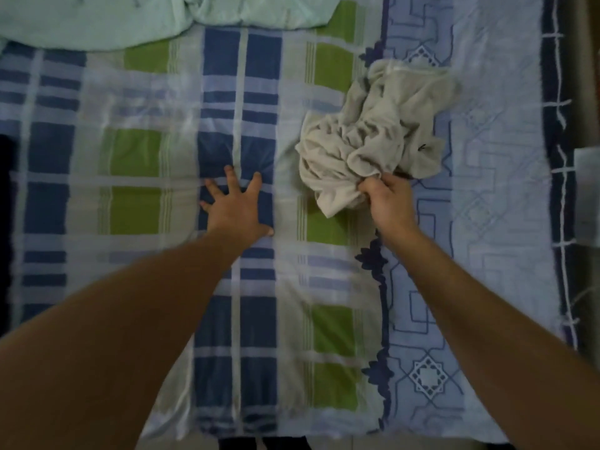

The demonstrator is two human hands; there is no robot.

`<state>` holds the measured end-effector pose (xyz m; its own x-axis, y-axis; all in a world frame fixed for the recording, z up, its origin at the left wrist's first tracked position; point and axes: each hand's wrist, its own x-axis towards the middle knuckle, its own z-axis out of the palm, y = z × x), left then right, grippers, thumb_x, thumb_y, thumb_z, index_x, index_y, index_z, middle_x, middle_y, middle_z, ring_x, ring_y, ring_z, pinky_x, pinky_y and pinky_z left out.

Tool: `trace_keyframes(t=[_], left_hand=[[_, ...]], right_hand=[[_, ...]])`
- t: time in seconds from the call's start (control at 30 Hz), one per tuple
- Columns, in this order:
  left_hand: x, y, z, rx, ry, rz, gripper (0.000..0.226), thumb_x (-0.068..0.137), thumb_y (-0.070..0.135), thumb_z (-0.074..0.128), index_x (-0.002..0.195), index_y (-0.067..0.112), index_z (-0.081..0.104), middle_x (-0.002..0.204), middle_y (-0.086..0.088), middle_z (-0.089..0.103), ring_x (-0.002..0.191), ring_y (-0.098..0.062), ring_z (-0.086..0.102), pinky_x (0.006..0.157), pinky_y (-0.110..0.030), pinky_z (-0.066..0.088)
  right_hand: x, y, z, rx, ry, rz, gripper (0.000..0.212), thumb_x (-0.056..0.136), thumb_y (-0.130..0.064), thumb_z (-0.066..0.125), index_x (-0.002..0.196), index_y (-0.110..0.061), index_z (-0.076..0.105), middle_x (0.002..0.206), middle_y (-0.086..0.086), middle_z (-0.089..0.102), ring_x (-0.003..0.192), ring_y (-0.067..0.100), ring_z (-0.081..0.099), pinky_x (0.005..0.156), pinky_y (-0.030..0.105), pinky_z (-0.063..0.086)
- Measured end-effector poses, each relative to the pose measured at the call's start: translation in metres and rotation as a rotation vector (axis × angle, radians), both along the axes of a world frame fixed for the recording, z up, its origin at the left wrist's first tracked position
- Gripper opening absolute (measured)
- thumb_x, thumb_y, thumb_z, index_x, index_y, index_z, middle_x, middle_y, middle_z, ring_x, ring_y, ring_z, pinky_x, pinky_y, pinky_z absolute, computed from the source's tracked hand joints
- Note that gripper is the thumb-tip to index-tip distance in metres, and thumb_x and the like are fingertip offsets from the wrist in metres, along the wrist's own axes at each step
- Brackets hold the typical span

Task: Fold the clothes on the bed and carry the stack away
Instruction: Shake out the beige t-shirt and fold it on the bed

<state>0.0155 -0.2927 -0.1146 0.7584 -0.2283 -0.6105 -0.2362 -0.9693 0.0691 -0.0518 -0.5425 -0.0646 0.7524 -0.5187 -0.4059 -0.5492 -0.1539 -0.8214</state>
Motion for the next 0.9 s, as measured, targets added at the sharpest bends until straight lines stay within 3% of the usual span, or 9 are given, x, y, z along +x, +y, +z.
trace_keyframes(t=[0.13, 0.23, 0.33, 0.5, 0.6, 0.67, 0.73, 0.8, 0.9], left_hand=[[-0.001, 0.013, 0.005, -0.054, -0.011, -0.035, 0.127, 0.073, 0.078, 0.071, 0.162, 0.037, -0.010, 0.169, -0.016, -0.019, 0.149, -0.060, -0.001, 0.114, -0.075, 0.025], [-0.015, 0.029, 0.015, -0.158, 0.046, -0.034, 0.134, 0.064, 0.087, 0.067, 0.163, 0.037, -0.008, 0.171, -0.014, -0.014, 0.152, -0.054, -0.003, 0.118, -0.070, 0.020], [-0.057, 0.037, 0.042, -0.498, 0.094, -0.012, 0.132, 0.068, 0.064, 0.084, 0.165, 0.027, 0.004, 0.172, -0.014, -0.002, 0.157, -0.042, 0.004, 0.120, -0.065, 0.025], [-0.132, 0.038, 0.108, -0.741, -0.014, -0.252, 0.105, 0.078, 0.030, 0.088, 0.162, 0.012, 0.027, 0.170, -0.009, 0.018, 0.155, -0.024, 0.020, 0.123, -0.042, 0.029], [-0.155, 0.046, 0.156, -0.796, -0.003, -0.150, 0.064, 0.087, 0.017, 0.079, 0.145, 0.010, 0.054, 0.145, -0.011, 0.058, 0.132, -0.027, 0.054, 0.108, -0.026, 0.040], [-0.162, 0.055, 0.193, -0.803, 0.040, -0.079, 0.039, 0.088, 0.019, 0.076, 0.125, 0.009, 0.067, 0.117, -0.011, 0.072, 0.109, -0.029, 0.067, 0.091, -0.030, 0.049], [-0.171, 0.068, 0.229, -0.785, 0.088, -0.054, 0.036, 0.086, 0.028, 0.075, 0.117, 0.010, 0.069, 0.105, -0.006, 0.075, 0.098, -0.023, 0.070, 0.086, -0.036, 0.054], [-0.182, 0.083, 0.262, -0.793, 0.126, -0.006, 0.037, 0.083, 0.036, 0.077, 0.115, 0.021, 0.069, 0.100, 0.010, 0.074, 0.093, -0.001, 0.068, 0.083, -0.027, 0.056], [-0.198, 0.099, 0.303, -0.807, 0.134, 0.102, 0.028, 0.077, 0.044, 0.078, 0.098, 0.039, 0.061, 0.089, 0.028, 0.068, 0.083, 0.013, 0.063, 0.072, -0.017, 0.053]], right_hand=[[-0.076, 0.038, 0.000, 0.328, 0.047, -0.207, 0.024, 0.064, -0.031, 0.063, 0.068, -0.009, 0.054, 0.070, 0.018, 0.043, 0.065, 0.032, 0.044, 0.061, 0.046, 0.036], [-0.122, 0.060, 0.005, 0.517, 0.008, -0.303, 0.031, 0.069, -0.024, 0.063, 0.085, 0.002, 0.062, 0.086, 0.012, 0.056, 0.081, 0.029, 0.051, 0.073, 0.047, 0.042], [-0.156, 0.084, 0.020, 0.588, 0.000, -0.337, 0.022, 0.072, -0.023, 0.063, 0.086, -0.010, 0.073, 0.088, 0.007, 0.062, 0.085, 0.022, 0.057, 0.076, 0.040, 0.047], [-0.190, 0.123, 0.073, 0.492, 0.060, -0.323, 0.049, 0.077, -0.031, 0.066, 0.095, 0.014, 0.063, 0.085, 0.016, 0.069, 0.083, 0.027, 0.064, 0.077, 0.040, 0.053], [-0.206, 0.135, 0.108, 0.441, 0.067, -0.285, 0.033, 0.095, -0.024, 0.063, 0.100, 0.009, 0.069, 0.100, 0.025, 0.074, 0.092, 0.037, 0.072, 0.084, 0.048, 0.059], [-0.217, 0.141, 0.136, 0.453, 0.050, -0.276, 0.025, 0.099, -0.021, 0.062, 0.102, 0.001, 0.073, 0.100, 0.018, 0.077, 0.093, 0.032, 0.074, 0.081, 0.044, 0.061], [-0.234, 0.149, 0.165, 0.495, 0.017, -0.255, 0.020, 0.102, -0.024, 0.060, 0.103, -0.011, 0.075, 0.098, 0.009, 0.080, 0.090, 0.024, 0.076, 0.072, 0.034, 0.062], [-0.255, 0.159, 0.192, 0.532, 0.001, -0.265, 0.022, 0.104, -0.027, 0.058, 0.108, -0.015, 0.075, 0.099, 0.008, 0.080, 0.089, 0.023, 0.077, 0.070, 0.033, 0.061], [-0.283, 0.166, 0.227, 0.519, -0.003, -0.322, 0.026, 0.103, -0.029, 0.059, 0.109, -0.010, 0.076, 0.098, 0.018, 0.078, 0.086, 0.032, 0.074, 0.077, 0.050, 0.061]])
